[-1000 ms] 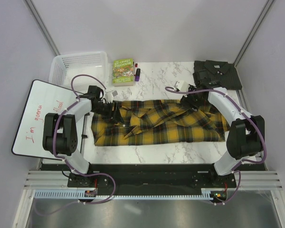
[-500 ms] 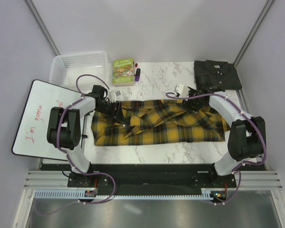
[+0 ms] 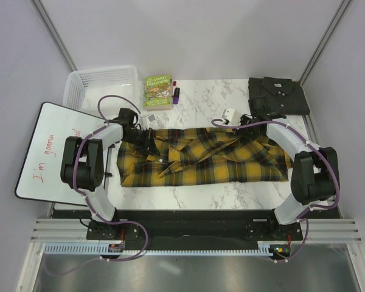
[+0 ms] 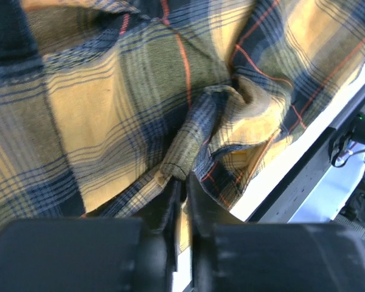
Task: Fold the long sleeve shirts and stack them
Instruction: Fold the shirt
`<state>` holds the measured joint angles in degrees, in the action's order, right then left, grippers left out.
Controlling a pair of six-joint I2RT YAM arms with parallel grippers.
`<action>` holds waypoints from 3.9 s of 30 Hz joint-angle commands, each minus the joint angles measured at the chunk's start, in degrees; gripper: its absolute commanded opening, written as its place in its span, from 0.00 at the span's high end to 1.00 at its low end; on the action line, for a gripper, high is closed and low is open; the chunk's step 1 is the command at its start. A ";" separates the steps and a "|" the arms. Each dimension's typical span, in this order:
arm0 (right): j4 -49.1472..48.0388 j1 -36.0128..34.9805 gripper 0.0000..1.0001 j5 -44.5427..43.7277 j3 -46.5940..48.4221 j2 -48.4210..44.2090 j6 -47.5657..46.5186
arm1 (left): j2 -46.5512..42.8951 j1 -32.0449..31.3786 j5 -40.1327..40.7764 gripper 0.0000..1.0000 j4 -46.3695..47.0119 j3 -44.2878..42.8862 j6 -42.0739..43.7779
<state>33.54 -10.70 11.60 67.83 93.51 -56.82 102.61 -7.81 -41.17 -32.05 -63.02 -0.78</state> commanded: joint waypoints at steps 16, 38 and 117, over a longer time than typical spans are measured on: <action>7.68 -0.11 1.00 2.90 -1.56 -11.85 0.83 | -10.06 3.15 0.82 0.98 -16.36 -15.27 6.22; 24.29 -4.16 0.61 10.98 -1.05 -7.65 4.43 | -0.66 7.37 13.21 0.96 -17.26 -15.29 14.66; 11.73 -2.92 1.00 -11.68 -7.71 -7.03 7.33 | -10.15 -2.21 19.63 0.98 -30.35 -7.29 37.16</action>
<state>44.45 -13.37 -0.47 62.24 88.09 -48.86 93.25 -10.92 -22.55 -59.55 -71.83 32.73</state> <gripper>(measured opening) 0.007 0.026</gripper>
